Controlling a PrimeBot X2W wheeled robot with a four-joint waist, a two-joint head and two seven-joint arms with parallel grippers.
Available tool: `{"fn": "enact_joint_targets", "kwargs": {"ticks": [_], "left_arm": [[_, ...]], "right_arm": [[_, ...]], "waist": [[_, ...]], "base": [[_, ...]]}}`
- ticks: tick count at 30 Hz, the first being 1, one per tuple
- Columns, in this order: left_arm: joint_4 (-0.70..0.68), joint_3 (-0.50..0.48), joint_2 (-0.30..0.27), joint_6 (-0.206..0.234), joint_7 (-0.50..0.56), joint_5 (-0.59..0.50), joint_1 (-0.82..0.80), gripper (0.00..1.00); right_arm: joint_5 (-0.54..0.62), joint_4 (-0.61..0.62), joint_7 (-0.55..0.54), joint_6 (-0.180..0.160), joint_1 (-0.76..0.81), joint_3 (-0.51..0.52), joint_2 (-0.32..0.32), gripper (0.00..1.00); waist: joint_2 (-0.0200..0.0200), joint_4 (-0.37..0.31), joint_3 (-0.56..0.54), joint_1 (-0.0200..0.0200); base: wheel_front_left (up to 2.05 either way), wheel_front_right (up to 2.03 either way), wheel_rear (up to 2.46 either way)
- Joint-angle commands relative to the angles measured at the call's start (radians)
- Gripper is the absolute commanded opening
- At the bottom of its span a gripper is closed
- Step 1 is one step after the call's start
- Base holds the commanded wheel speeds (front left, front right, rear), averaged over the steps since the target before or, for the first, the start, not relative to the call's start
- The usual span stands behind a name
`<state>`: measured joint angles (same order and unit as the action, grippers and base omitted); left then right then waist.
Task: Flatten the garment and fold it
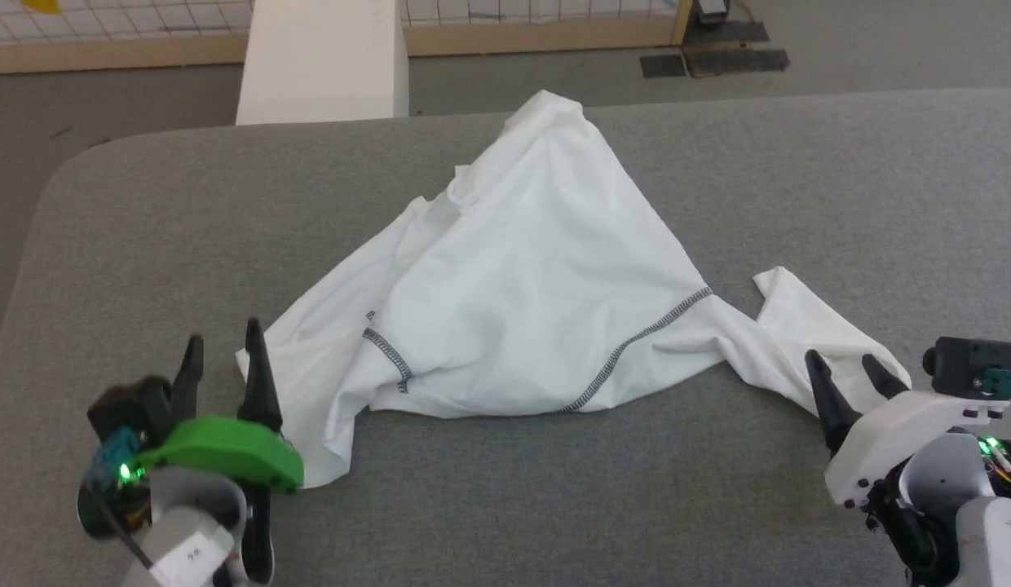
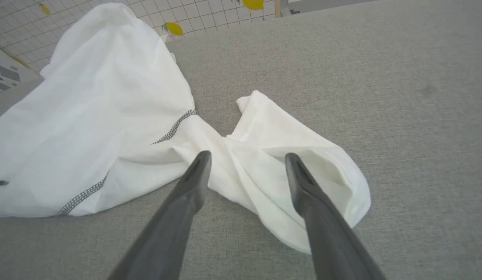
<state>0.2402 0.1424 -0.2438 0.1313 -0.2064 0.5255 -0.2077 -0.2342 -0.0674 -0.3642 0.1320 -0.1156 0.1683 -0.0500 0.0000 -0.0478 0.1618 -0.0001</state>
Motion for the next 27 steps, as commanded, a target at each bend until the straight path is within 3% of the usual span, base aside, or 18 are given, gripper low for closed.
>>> {"fn": "enact_joint_targets", "kwargs": {"ticks": [1, 5, 9, 14, 21, 22, 23, 27], "left_arm": [[-0.024, -0.007, 0.012, 0.016, 0.003, 0.014, 0.050, 1.00], [-0.094, -0.016, 0.032, 0.048, 0.007, 0.033, 0.155, 1.00], [-0.143, -0.009, 0.040, 0.064, 0.020, 0.036, 0.196, 1.00], [-0.173, 0.004, 0.044, 0.071, 0.033, 0.034, 0.200, 1.00], [-0.177, 0.017, 0.046, 0.068, 0.043, 0.039, 0.199, 1.00], [-0.175, 0.021, 0.047, 0.067, 0.044, 0.040, 0.199, 1.00], [-0.174, 0.024, 0.047, 0.066, 0.045, 0.039, 0.198, 1.00], [-0.168, 0.037, 0.048, 0.061, 0.049, 0.038, 0.196, 1.00]], "right_arm": [[0.015, 0.003, -0.013, -0.001, 0.012, -0.017, 0.000, 1.00], [0.047, -0.020, -0.077, -0.001, 0.004, -0.051, 0.000, 1.00], [0.153, -0.072, -0.201, -0.001, -0.040, -0.088, -0.004, 1.00], [0.252, -0.168, -0.276, -0.001, -0.131, -0.137, -0.064, 1.00], [0.244, -0.318, -0.326, -0.001, -0.190, -0.206, -0.107, 1.00], [0.241, -0.332, -0.328, -0.001, -0.195, -0.214, -0.116, 0.31], [0.234, -0.340, -0.324, -0.001, -0.200, -0.218, -0.125, 0.00], [0.181, -0.338, -0.329, -0.001, -0.203, -0.222, -0.178, 0.00]], "waist": [[0.0000, 0.045, -0.047, 0.0001], [0.0000, 0.055, -0.052, 0.0001], [0.0000, 0.069, -0.043, 0.0001], [0.0000, 0.090, -0.023, 0.0001], [0.0000, 0.109, -0.008, 0.0001], [0.0000, 0.111, -0.007, 0.0001], [0.0000, 0.114, -0.007, 0.0001], [0.0000, 0.122, -0.014, 0.0001]], "base": [[0.00, 0.00, 0.00], [0.00, 0.00, 0.00], [0.00, 0.00, 0.00], [0.00, 0.00, 0.00], [0.00, 0.00, 0.00], [0.00, 0.00, 0.00], [0.00, 0.00, 0.00], [0.00, 0.00, 0.00]]}}
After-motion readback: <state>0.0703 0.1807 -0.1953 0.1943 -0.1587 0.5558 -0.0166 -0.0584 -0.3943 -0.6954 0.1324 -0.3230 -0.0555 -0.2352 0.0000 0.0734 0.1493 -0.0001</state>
